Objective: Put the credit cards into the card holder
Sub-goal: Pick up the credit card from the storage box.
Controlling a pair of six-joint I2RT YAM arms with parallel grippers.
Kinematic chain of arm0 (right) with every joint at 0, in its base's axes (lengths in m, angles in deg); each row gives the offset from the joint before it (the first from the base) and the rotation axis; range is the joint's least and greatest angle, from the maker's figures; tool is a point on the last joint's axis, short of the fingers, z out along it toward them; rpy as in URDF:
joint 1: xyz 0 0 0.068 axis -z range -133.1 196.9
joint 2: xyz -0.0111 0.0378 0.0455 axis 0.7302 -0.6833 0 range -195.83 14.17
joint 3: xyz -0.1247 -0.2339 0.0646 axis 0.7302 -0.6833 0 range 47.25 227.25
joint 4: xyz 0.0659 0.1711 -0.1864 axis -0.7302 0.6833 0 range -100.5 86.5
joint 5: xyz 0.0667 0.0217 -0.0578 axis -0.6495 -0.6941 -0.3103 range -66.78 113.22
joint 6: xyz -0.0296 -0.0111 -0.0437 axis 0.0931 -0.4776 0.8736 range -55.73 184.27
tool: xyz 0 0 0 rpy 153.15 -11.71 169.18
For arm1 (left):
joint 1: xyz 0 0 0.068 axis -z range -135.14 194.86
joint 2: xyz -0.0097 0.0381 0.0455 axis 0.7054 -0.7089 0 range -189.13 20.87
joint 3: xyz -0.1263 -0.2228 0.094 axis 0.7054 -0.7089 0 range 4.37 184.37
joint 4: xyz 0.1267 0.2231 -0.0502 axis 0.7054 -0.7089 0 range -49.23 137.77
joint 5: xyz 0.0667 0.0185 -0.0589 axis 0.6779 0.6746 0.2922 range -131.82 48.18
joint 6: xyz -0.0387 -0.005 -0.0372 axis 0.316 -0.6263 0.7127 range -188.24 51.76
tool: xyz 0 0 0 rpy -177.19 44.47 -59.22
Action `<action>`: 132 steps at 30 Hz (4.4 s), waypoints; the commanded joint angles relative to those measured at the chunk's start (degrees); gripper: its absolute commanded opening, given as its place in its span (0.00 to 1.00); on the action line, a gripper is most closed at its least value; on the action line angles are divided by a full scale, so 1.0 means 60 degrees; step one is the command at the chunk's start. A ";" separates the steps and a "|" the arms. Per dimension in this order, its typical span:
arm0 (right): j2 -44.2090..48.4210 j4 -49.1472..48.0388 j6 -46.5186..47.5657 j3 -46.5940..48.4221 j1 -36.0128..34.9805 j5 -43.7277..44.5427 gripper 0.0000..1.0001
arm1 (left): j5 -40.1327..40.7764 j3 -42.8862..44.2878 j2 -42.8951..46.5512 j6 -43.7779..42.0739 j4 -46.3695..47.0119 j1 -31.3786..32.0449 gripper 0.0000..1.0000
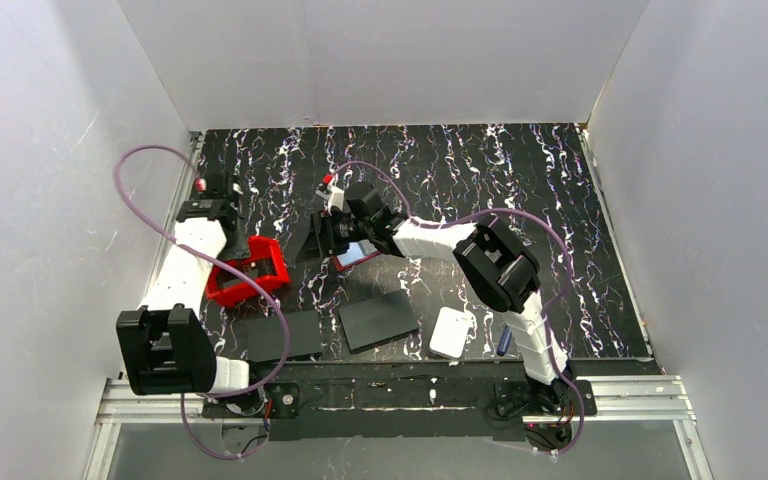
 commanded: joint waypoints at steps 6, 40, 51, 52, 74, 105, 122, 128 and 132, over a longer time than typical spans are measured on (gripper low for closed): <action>-0.0793 0.0006 -0.0546 0.1101 -0.0415 0.0204 0.78 | -0.1847 0.0129 0.2128 0.6418 -0.2776 -0.1334 0.93; 0.0303 0.0558 0.0333 0.0110 -0.0124 0.0686 0.69 | -0.2722 -0.1538 -0.0217 0.7911 -0.0147 -0.2847 0.49; 0.0293 0.0309 0.0293 -0.0068 -0.0106 0.0548 0.67 | -0.3701 -0.0985 -0.0308 0.3333 0.0486 -0.2902 0.26; 0.0282 0.0291 0.0283 -0.0083 -0.0109 0.0531 0.67 | -0.3755 -0.0896 -0.0408 0.2964 0.0459 -0.2900 0.26; 0.0472 -0.0046 0.0387 -0.0335 0.0051 0.0267 0.67 | -0.6922 0.0289 0.0337 -0.1348 0.0789 -0.2252 0.76; -0.1879 -0.2830 -0.4691 -0.0117 -0.0851 0.1326 0.42 | -0.7049 -0.1511 -0.0481 -0.0812 0.3425 -0.1489 0.91; -0.2074 -0.2992 -0.4484 0.0298 -0.0236 0.0344 0.09 | -0.7091 -0.1578 -0.1244 -0.1221 0.3854 -0.1478 0.94; -0.2359 -0.3407 -0.4983 0.0505 -0.0132 -0.0047 0.07 | -0.6900 -0.1641 -0.1595 -0.1292 0.4033 -0.1485 0.94; -0.2423 -0.3445 -0.5058 0.0623 -0.0125 -0.0142 0.05 | -0.7676 -0.1156 -0.2612 -0.1199 0.3671 -0.1474 0.91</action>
